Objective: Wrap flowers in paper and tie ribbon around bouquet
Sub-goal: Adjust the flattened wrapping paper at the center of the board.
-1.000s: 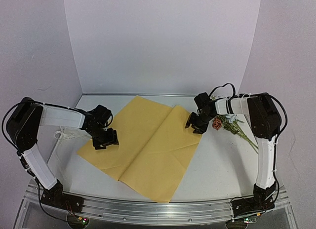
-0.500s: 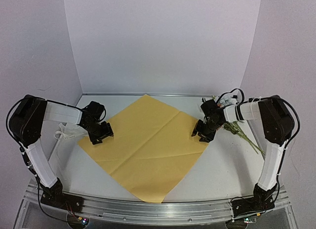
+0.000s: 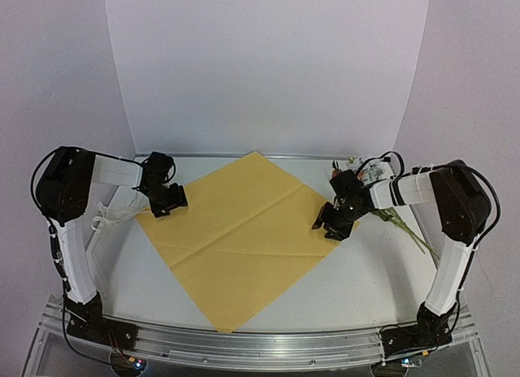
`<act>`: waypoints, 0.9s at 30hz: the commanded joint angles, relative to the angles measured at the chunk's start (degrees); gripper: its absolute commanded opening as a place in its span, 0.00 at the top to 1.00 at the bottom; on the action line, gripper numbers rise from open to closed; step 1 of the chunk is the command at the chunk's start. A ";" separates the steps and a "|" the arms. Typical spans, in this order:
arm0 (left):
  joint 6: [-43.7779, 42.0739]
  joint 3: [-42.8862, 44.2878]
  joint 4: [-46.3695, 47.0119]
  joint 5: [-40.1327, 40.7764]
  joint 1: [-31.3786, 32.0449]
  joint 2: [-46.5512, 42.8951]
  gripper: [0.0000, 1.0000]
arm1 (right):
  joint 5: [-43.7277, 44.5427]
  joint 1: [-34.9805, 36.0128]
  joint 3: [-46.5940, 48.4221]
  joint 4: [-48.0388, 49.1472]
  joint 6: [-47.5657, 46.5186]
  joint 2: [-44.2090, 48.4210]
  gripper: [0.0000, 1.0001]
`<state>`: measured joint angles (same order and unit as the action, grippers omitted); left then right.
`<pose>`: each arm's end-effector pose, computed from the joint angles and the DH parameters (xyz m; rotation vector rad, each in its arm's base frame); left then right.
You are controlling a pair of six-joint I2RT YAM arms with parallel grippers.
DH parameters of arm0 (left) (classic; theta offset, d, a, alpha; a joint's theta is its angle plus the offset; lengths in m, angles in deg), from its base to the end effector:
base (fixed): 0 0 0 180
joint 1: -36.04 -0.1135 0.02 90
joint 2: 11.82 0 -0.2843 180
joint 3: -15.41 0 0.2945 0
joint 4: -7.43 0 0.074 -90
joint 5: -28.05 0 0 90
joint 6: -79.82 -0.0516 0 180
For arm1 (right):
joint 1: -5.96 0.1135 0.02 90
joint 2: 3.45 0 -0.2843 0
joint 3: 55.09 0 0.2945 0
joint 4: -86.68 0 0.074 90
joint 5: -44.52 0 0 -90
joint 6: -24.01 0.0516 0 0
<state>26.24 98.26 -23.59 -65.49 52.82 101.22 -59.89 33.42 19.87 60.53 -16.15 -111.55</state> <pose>0.4263 -0.1319 0.1170 -0.4384 2.6578 -0.3840 0.3652 0.2043 0.1161 0.4449 2.7461 0.7513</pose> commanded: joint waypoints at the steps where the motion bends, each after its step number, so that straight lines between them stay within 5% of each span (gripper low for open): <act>1: -2.54 -0.09 -6.25 0.48 -1.78 3.59 0.28 | 3.40 0.18 0.84 -4.44 -0.68 0.97 0.47; 8: -3.34 -0.17 -5.58 -1.56 -2.80 3.37 0.28 | 5.10 0.17 9.03 -9.46 -3.42 -3.10 0.45; 27: 3.05 -12.57 0.94 -3.85 -2.64 -6.28 0.28 | 6.79 -2.22 9.50 -12.92 -6.90 -5.86 0.45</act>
<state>26.64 89.62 -18.37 -68.14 50.24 95.74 -54.62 32.50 28.81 49.49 -21.47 -115.89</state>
